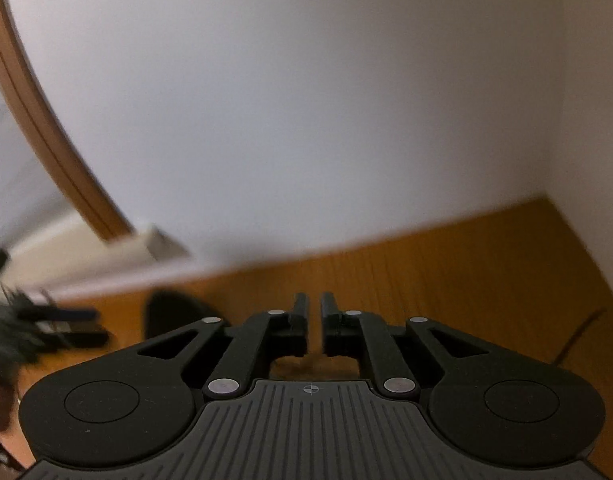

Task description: Lace up shoes with both hands

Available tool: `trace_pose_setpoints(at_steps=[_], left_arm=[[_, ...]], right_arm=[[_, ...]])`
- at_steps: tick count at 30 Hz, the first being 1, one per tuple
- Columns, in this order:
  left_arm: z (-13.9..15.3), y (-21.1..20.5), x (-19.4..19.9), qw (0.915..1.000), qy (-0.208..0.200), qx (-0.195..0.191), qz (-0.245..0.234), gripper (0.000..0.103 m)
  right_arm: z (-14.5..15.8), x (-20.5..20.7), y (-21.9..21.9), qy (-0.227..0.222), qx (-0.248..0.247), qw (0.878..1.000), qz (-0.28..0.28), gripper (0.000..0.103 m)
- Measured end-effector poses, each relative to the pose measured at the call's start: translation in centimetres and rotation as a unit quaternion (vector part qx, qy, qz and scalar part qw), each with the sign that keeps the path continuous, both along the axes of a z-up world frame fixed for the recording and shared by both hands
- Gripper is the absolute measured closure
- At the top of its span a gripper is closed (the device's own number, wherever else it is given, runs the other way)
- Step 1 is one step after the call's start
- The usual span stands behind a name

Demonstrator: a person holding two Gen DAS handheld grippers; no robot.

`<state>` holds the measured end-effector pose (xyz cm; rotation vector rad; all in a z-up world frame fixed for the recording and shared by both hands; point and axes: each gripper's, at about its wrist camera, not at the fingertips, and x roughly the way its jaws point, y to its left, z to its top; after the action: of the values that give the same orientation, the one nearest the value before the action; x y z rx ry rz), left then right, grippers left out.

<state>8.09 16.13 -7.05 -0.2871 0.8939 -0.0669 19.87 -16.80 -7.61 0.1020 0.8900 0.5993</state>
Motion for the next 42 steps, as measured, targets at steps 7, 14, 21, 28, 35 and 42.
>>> trace_pose_setpoints(at_steps=[7, 14, 21, 28, 35, 42], left_arm=[[-0.8, 2.5, -0.8, 0.9977, 0.032, -0.01, 0.06, 0.0], [-0.3, 3.0, -0.6, 0.9957, 0.033, -0.022, 0.084, 0.0], [0.3, 2.0, -0.5, 0.9974, 0.012, -0.009, 0.071, 0.0], [-0.5, 1.4, 0.7, 0.9974, 0.023, -0.029, 0.061, 0.0], [-0.6, -0.3, 0.9, 0.9976, 0.032, -0.056, 0.028, 0.0], [-1.0, -4.2, 0.6, 0.9933, 0.072, -0.072, -0.055, 0.0]], right_arm=[[-6.4, 1.2, 4.4, 0.028, -0.055, 0.993, 0.097, 0.074], [-9.5, 2.8, 8.7, 0.02, -0.104, 0.974, 0.199, 0.071], [-10.7, 3.7, 8.3, 0.039, -0.111, 0.969, 0.217, 0.072], [-10.8, 3.7, 6.6, 0.064, -0.085, 0.977, 0.184, 0.1], [-7.8, 2.0, 5.0, 0.028, -0.003, 0.988, 0.15, 0.1], [-5.4, -0.2, 2.7, 0.027, 0.045, 0.99, 0.131, 0.1]])
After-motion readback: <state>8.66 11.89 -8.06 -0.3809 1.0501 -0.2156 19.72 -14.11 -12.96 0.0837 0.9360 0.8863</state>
